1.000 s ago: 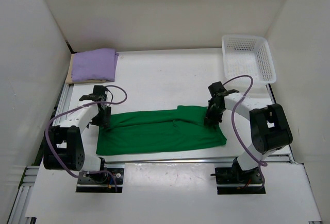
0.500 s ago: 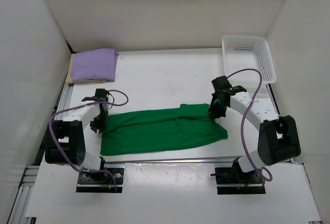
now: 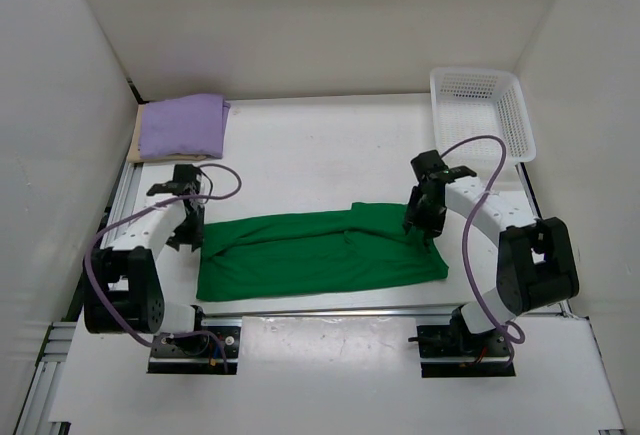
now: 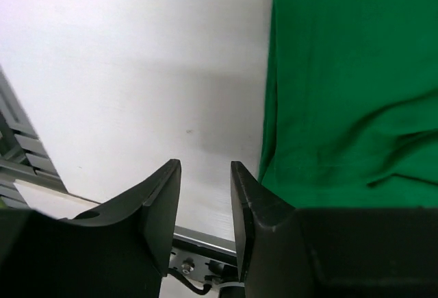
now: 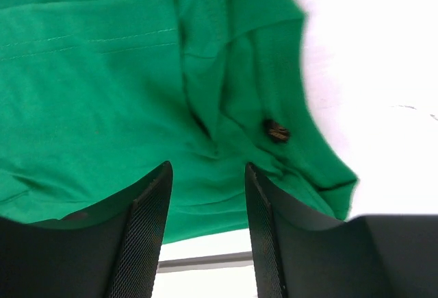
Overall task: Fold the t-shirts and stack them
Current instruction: Fold the other side of the tshirt into a rectangle
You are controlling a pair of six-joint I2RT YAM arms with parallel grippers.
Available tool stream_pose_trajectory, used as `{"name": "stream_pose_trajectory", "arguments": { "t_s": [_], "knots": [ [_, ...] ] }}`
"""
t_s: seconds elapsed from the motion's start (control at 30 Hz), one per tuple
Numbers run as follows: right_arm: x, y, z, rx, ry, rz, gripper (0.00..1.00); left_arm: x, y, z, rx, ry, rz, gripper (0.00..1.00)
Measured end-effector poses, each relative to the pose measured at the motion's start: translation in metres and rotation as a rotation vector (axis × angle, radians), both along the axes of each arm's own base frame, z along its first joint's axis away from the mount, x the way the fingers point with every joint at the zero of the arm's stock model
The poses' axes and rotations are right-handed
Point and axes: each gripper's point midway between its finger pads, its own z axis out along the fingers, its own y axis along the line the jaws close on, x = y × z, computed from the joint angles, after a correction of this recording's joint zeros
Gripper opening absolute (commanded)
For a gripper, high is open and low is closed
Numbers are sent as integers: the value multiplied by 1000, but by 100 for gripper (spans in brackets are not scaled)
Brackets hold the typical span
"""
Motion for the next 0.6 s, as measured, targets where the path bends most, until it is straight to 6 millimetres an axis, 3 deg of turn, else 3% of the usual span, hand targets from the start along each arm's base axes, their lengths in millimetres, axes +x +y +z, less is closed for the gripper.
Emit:
{"name": "stream_pose_trajectory", "arguments": {
  "t_s": [0.07,0.2,0.23,0.33,0.4,0.53,0.6],
  "knots": [
    [2,-2,4,-14,-5,-5,52,13,0,17,-15,-49,12,48],
    [22,11,24,-11,-84,32,32,47,-5,44,-49,-149,4,48],
    [28,22,31,-2,-115,64,19,53,-8,45,-57,-153,-5,48],
    [45,71,50,56,-185,201,1,61,-21,30,-82,-101,-39,47],
    [56,113,56,107,-208,293,1,59,-28,11,-99,-29,-54,46],
    [66,188,40,220,-185,446,1,53,-31,-19,-108,77,-57,46],
    [68,213,24,250,-153,490,1,53,-32,-24,-115,98,-57,46]
  ]
}}
